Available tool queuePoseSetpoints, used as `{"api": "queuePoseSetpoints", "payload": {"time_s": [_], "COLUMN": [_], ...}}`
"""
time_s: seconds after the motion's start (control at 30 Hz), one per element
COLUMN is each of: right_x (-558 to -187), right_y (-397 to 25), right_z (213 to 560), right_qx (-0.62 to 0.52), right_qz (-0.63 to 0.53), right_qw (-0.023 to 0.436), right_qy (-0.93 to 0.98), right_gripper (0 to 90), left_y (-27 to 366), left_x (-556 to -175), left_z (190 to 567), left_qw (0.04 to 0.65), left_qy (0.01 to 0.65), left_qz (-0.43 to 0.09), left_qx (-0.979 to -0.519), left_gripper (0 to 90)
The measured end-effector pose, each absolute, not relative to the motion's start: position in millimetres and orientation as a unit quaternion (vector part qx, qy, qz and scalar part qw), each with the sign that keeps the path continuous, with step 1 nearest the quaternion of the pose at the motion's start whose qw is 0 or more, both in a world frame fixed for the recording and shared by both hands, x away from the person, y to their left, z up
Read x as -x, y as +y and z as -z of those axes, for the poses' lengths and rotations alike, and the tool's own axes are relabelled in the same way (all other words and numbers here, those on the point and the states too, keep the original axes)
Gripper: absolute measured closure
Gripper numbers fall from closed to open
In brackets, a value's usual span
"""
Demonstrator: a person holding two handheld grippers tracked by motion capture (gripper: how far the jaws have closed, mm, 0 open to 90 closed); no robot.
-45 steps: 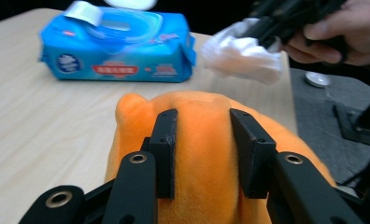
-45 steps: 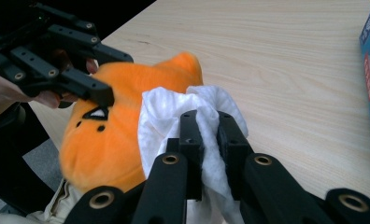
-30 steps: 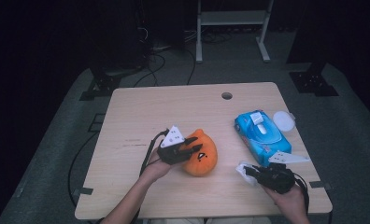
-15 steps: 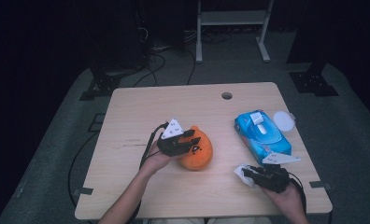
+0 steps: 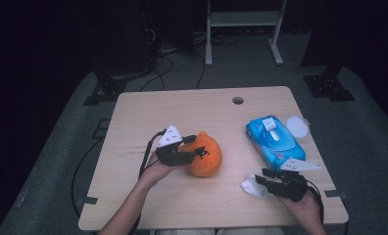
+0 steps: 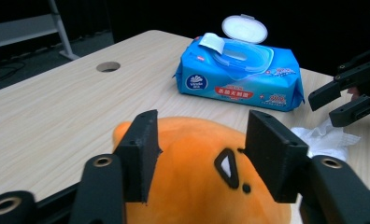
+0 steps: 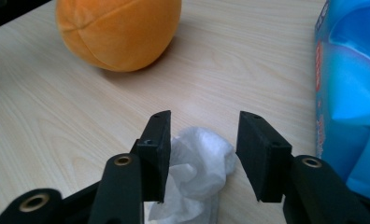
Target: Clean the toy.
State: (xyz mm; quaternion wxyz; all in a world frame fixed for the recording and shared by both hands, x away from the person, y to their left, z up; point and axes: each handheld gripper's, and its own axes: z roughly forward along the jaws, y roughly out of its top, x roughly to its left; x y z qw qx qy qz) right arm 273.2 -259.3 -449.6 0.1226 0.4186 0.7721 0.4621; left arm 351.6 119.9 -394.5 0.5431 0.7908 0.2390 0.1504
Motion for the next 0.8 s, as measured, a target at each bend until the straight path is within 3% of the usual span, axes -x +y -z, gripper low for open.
{"api": "queuePoseSetpoints", "payload": {"time_s": [0.5, 0.8], "right_x": [-269, -268], "right_y": [-260, -262], "right_z": [443, 442], "right_qx": [-0.412, -0.416], "right_qz": [-0.479, -0.485], "right_qw": [0.122, 0.119], "right_qy": [0.766, 0.76], "right_gripper": [48.8, 47.6], "left_y": [157, 172], "left_x": [-330, -322], "left_z": [402, 406], "left_qw": [0.531, 0.529], "left_qy": [0.266, 0.279], "left_qz": [-0.151, -0.151], "left_qx": [-0.79, -0.787], "left_gripper": [31.8, 29.1]}}
